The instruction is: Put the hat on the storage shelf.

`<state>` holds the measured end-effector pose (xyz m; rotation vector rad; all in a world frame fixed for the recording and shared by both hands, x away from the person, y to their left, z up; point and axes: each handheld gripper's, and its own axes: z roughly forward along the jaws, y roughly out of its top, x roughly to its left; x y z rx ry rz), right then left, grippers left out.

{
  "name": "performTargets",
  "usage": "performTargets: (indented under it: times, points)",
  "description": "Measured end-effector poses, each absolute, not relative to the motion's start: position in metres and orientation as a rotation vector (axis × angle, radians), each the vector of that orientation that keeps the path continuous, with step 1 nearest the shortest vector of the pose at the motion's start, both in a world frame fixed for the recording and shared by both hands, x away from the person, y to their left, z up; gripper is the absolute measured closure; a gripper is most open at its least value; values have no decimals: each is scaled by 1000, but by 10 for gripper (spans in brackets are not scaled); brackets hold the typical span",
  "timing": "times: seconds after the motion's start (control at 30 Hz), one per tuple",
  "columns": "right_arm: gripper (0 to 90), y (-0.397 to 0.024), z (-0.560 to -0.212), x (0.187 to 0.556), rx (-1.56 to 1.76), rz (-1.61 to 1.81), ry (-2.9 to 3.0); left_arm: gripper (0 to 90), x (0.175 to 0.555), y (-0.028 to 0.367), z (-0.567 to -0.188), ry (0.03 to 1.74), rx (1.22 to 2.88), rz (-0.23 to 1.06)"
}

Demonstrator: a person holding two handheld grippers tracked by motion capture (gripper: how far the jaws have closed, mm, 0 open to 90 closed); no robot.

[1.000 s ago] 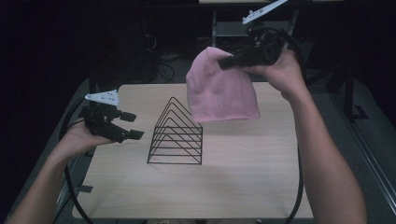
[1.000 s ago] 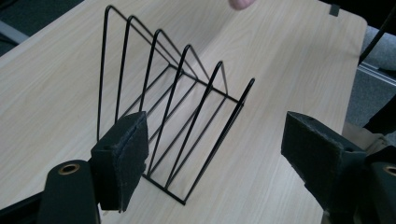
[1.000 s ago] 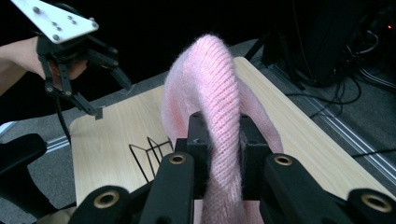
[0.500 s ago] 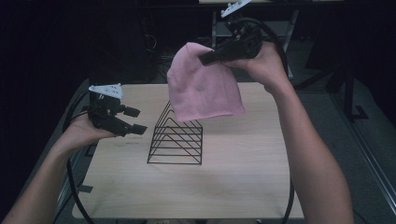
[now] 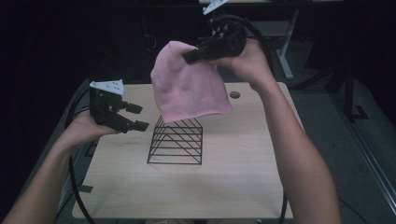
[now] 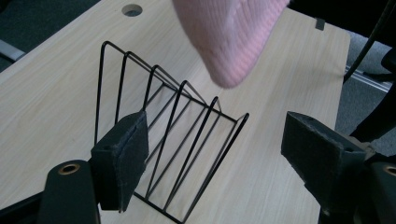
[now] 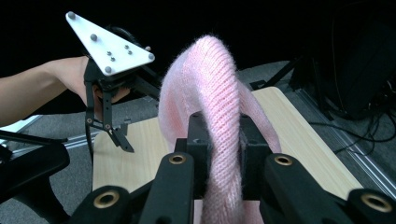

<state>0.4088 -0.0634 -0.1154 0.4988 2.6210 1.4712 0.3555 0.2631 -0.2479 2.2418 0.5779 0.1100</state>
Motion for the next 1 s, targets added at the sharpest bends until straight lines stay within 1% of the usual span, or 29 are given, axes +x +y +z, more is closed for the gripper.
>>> performTargets:
  times: [0.2, 0.37, 0.43, 0.47, 0.5, 0.53, 0.6, 0.7, 0.8, 0.83, 1.0]
  points:
    - [785, -46, -114, 408, 442, 1489, 2636, 243, 355, 265, -244, 574, 2219, 113]
    - [785, -33, -114, 407, 411, 1510, 2648, 273, 356, 267, -244, 573, 2208, 112]
    - [785, -29, -115, 407, 393, 1523, 2653, 316, 357, 267, -244, 579, 2203, 101]
    - [785, -28, -115, 408, 383, 1540, 2655, 356, 358, 268, -244, 571, 2203, 76]
    - [786, -26, -117, 408, 374, 1554, 2658, 426, 357, 269, -245, 554, 2201, 50]
    - [785, -25, -117, 409, 366, 1555, 2661, 473, 357, 270, -245, 555, 2194, 39]
    - [786, -24, -120, 410, 363, 1562, 2661, 540, 358, 272, -247, 554, 2190, 13]
    - [786, -22, -125, 411, 362, 1572, 2659, 652, 359, 274, -249, 544, 2193, -2]
    - [785, -21, -131, 411, 363, 1582, 2665, 735, 361, 273, -251, 554, 2205, -1]
    - [786, -22, -134, 412, 366, 1588, 2665, 776, 361, 273, -251, 554, 2207, 1]
    - [785, -26, -139, 414, 388, 1592, 2660, 811, 361, 271, -252, 551, 2224, 22]
